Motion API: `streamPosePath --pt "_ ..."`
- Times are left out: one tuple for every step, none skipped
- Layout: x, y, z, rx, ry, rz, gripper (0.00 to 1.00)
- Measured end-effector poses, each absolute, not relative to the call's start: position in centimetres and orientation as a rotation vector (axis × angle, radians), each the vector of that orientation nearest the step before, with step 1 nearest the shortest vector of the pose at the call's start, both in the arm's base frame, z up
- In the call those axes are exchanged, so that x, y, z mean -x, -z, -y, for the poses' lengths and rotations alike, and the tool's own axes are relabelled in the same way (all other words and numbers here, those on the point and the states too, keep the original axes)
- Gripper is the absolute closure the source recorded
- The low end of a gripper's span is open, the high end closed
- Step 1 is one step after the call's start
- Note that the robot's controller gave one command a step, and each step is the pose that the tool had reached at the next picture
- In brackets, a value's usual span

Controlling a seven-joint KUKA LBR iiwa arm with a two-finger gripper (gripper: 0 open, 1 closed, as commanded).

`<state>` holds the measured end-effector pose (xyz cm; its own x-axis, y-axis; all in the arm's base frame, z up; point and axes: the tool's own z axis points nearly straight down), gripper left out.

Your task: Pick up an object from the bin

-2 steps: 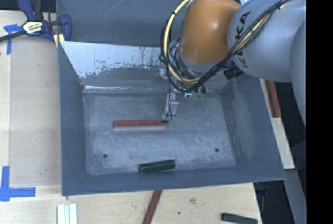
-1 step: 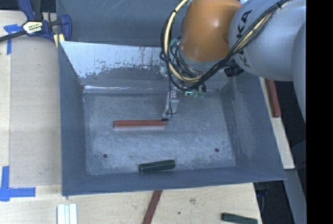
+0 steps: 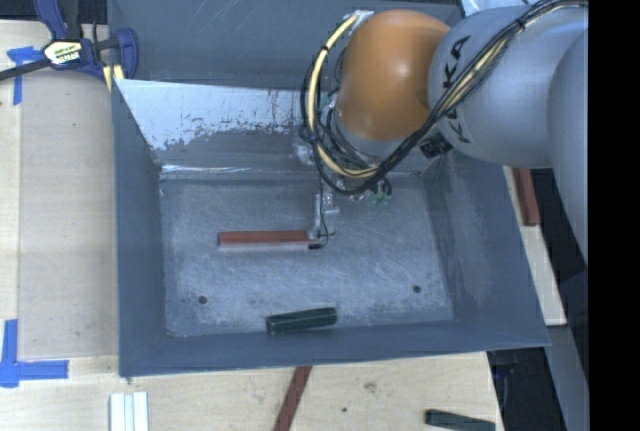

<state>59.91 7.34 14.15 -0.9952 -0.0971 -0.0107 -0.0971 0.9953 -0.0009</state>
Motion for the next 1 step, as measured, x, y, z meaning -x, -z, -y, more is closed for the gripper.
streamPosePath --pt "-57.03 -7.72 -11.23 0.490 -0.001 -3.100 1.00"
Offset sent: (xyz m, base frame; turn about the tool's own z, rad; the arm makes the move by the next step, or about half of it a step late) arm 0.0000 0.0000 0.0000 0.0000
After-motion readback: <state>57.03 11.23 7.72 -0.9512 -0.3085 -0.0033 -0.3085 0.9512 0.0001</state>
